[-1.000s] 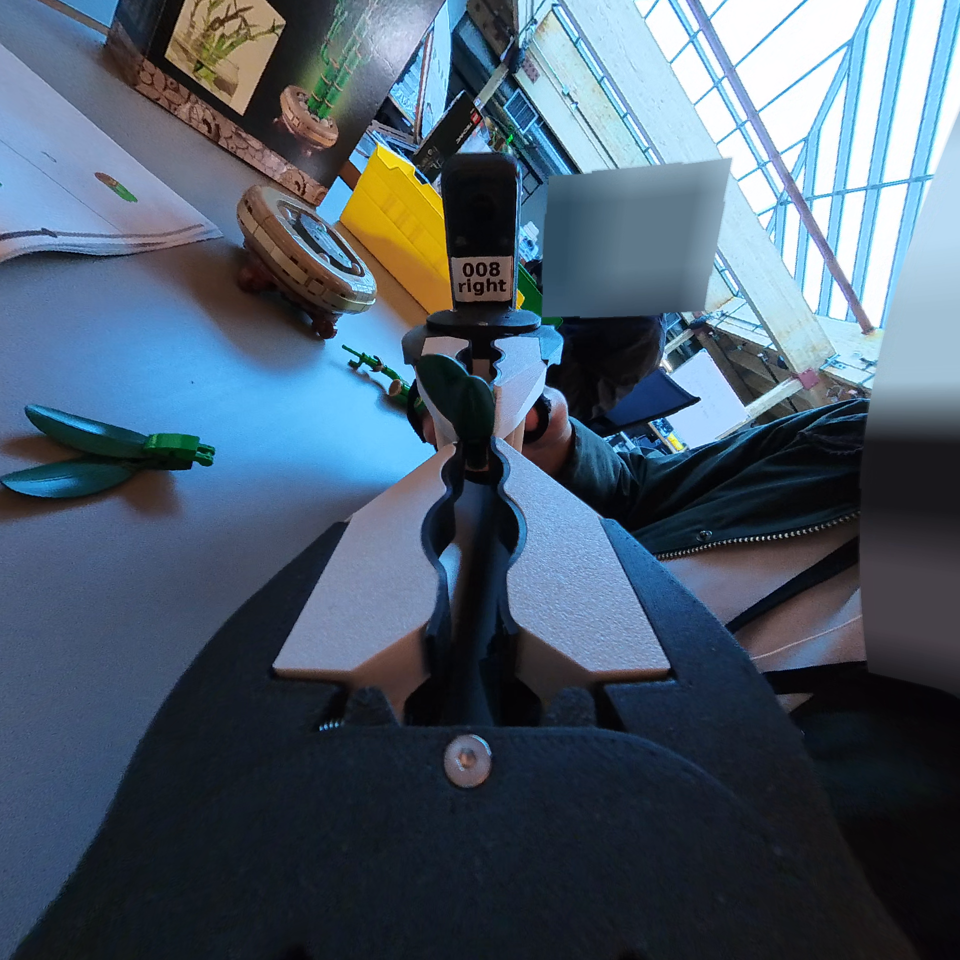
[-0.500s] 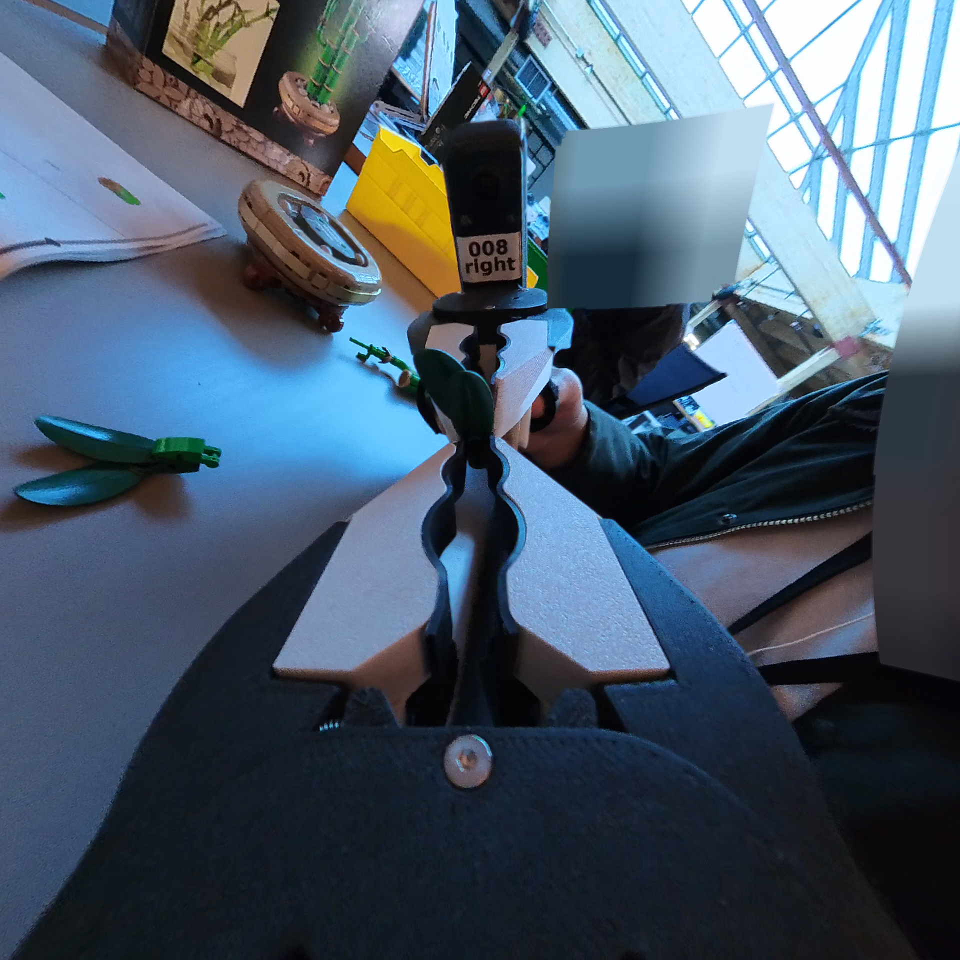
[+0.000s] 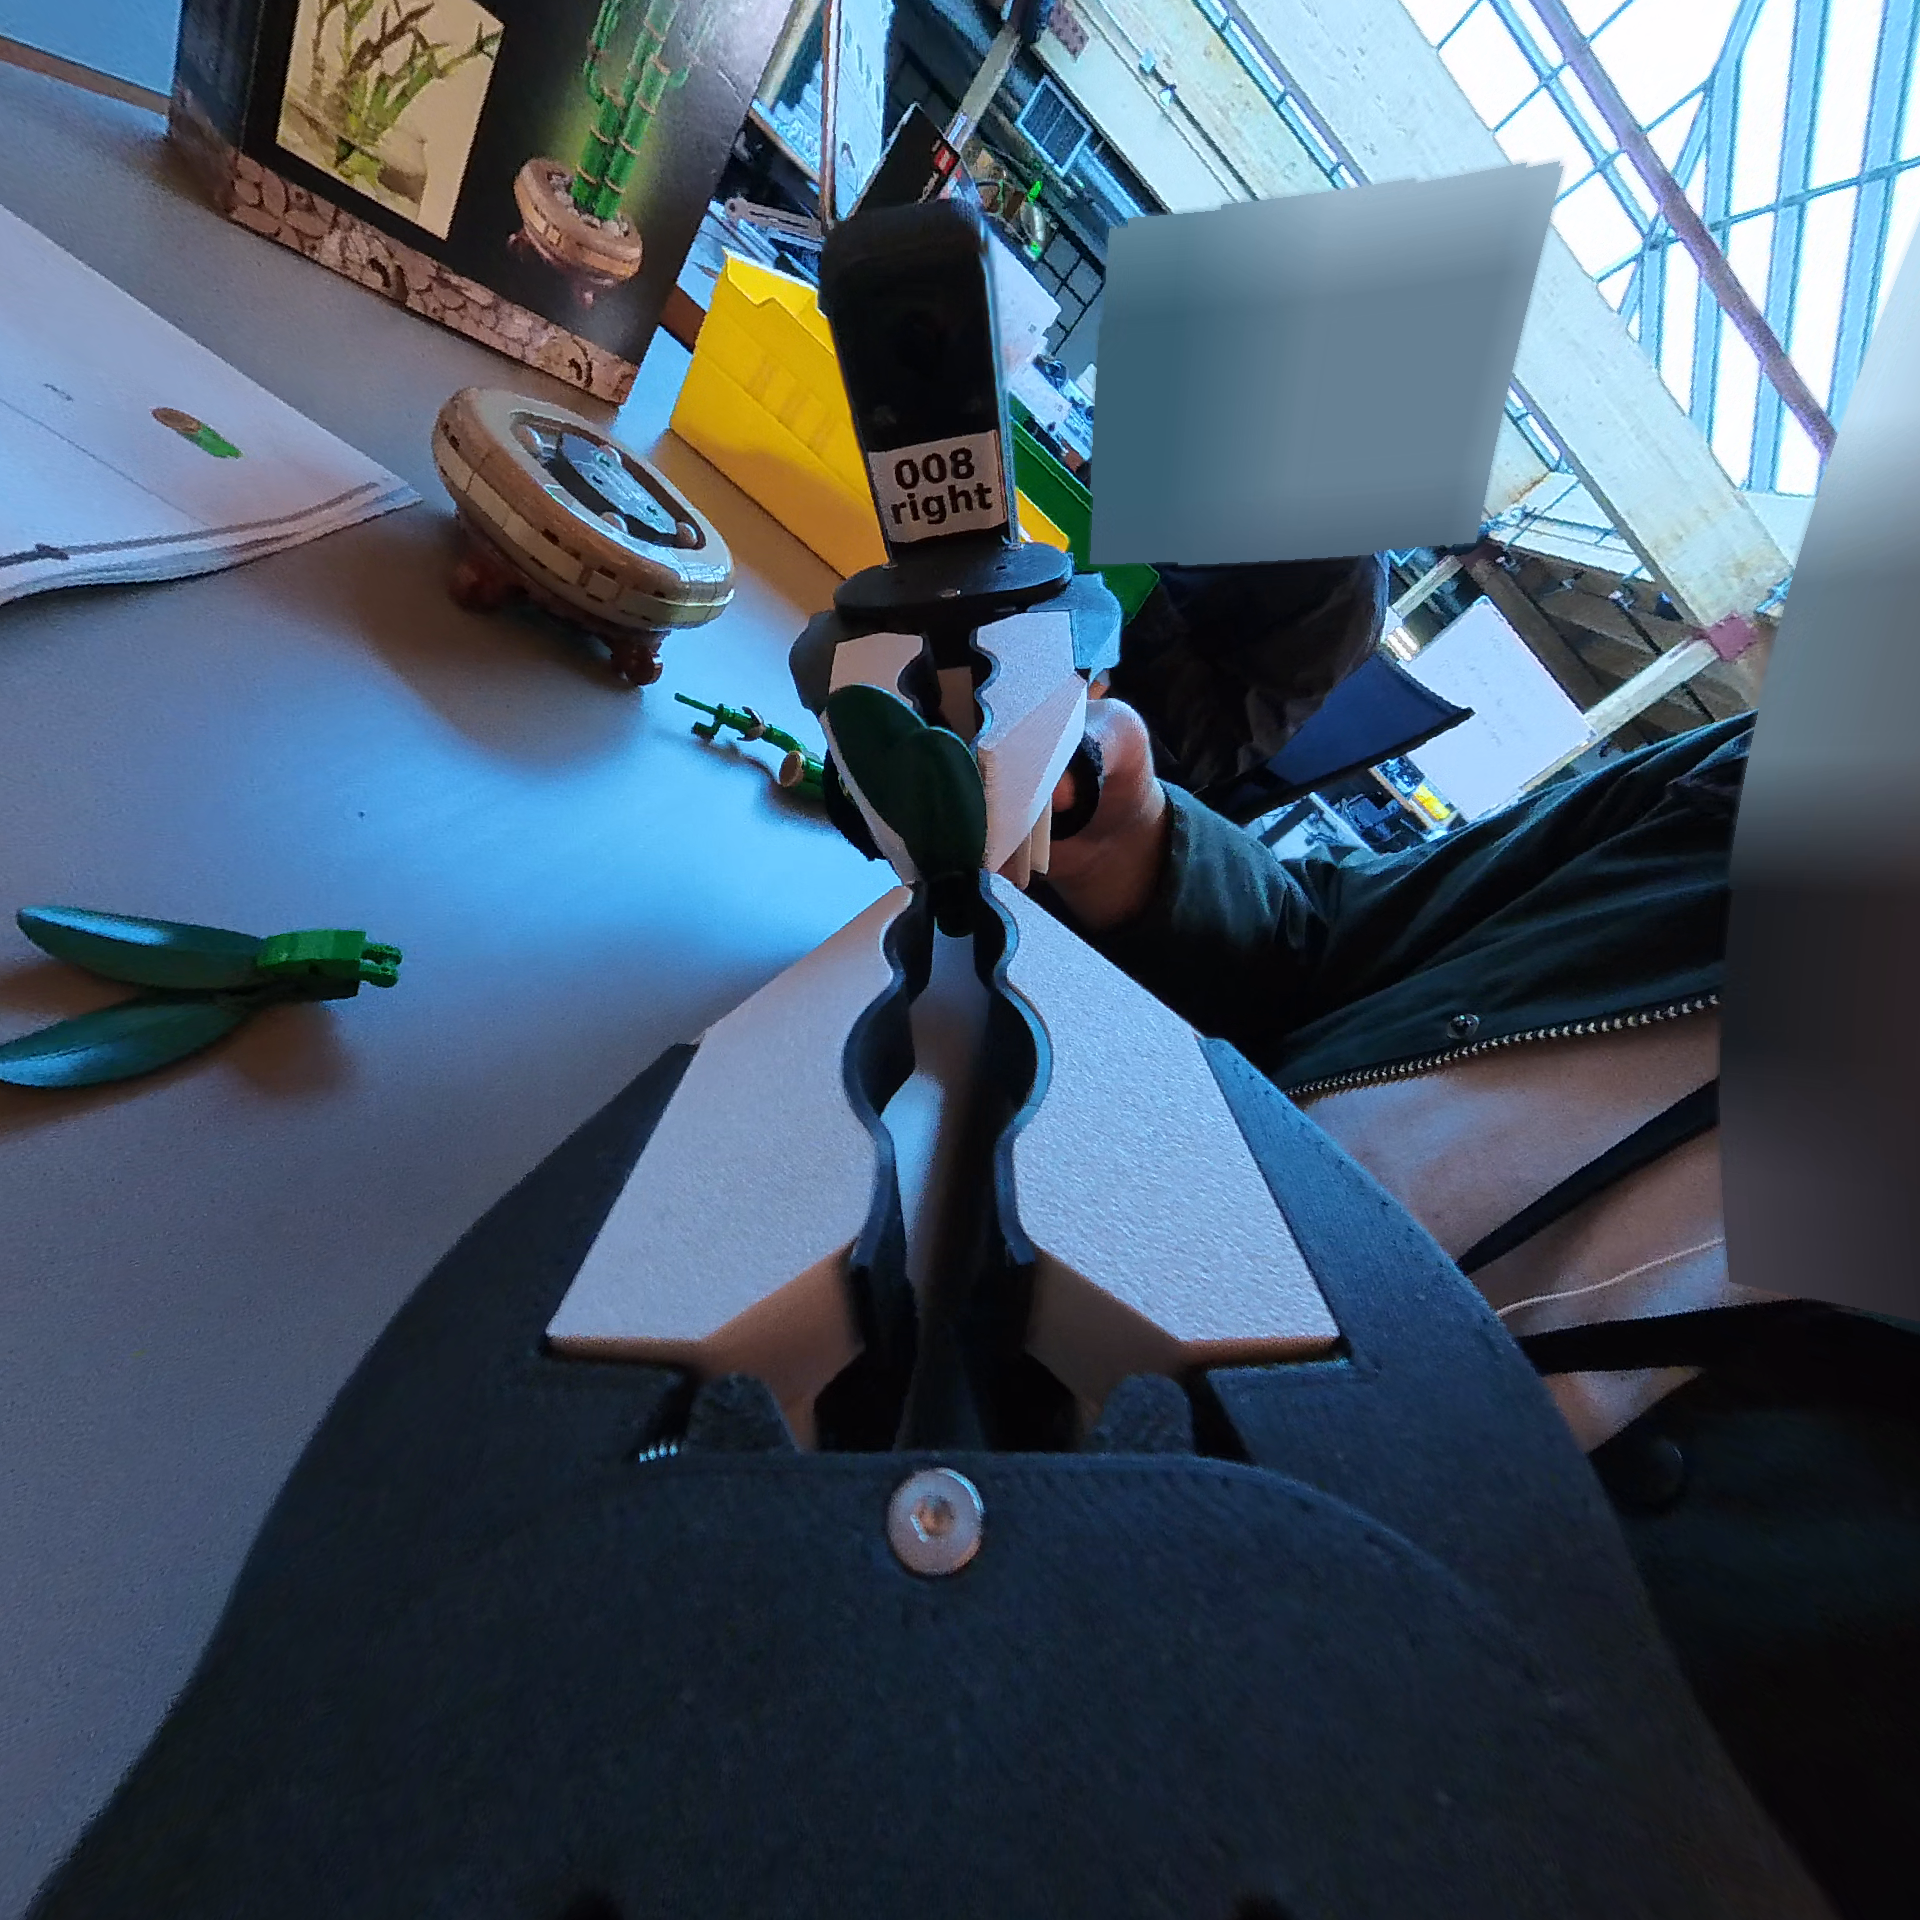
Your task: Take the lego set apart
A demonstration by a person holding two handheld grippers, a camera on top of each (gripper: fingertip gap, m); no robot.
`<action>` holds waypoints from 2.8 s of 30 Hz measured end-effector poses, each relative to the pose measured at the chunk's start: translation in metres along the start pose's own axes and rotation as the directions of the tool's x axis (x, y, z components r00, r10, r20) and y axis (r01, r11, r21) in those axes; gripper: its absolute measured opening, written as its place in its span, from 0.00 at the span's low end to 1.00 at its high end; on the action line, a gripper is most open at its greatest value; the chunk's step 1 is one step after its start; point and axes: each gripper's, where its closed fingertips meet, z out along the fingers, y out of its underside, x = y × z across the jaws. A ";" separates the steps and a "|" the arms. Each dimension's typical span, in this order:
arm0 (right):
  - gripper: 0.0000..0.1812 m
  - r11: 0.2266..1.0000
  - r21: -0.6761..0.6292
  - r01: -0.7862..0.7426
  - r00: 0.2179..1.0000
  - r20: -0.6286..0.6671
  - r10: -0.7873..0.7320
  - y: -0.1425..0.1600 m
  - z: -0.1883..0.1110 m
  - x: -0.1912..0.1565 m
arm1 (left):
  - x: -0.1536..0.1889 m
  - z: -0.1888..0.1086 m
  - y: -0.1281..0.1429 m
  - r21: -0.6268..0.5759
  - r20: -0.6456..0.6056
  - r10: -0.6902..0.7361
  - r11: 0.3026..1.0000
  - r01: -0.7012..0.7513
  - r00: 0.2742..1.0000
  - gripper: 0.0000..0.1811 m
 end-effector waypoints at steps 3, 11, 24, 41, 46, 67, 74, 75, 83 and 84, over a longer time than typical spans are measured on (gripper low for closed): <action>0.03 1.000 -0.009 0.008 1.000 0.009 -0.008 0.000 0.000 -0.003 | 0.003 0.000 -0.001 0.001 -0.012 0.006 1.000 -0.006 1.000 0.03; 0.03 1.000 -0.006 -0.008 1.000 0.016 0.008 0.000 -0.003 -0.003 | 0.002 0.000 -0.002 -0.014 0.068 0.146 0.989 -0.146 0.987 0.03; 0.13 0.986 0.148 0.075 0.997 -0.039 -0.070 -0.023 -0.006 0.004 | 0.000 -0.017 -0.015 0.105 -0.001 0.020 0.994 -0.019 1.000 0.03; 0.05 0.992 0.127 -0.009 0.999 0.042 0.004 -0.015 0.009 -0.003 | 0.001 -0.008 -0.010 0.076 -0.013 0.007 0.997 -0.006 1.000 0.03; 0.04 0.993 0.118 -0.015 0.999 0.046 0.010 -0.014 0.009 -0.003 | 0.001 -0.007 -0.010 0.075 -0.009 0.003 0.997 -0.003 1.000 0.03; 0.04 0.995 0.104 -0.003 0.997 0.071 -0.005 -0.013 0.005 -0.013 | 0.012 -0.006 -0.012 0.084 -0.027 0.052 0.995 -0.050 0.998 0.03; 0.04 0.991 0.088 0.098 0.988 -0.129 -0.086 -0.012 0.003 0.007 | -0.010 -0.005 -0.009 -0.038 0.275 0.332 0.942 -0.335 0.902 0.03; 0.04 0.992 0.079 0.100 0.986 -0.143 -0.088 -0.011 0.002 0.009 | -0.012 -0.004 -0.008 -0.060 0.298 0.361 0.931 -0.360 0.884 0.03; 0.04 0.993 0.119 0.013 0.997 0.073 -0.022 -0.015 -0.001 -0.018 | 0.008 -0.009 -0.015 0.092 0.041 0.099 0.991 -0.102 0.994 0.00; 0.04 0.984 0.179 -0.014 0.995 0.095 -0.004 -0.025 -0.011 -0.020 | 0.006 -0.016 -0.020 0.126 0.049 0.093 0.987 -0.098 0.994 0.00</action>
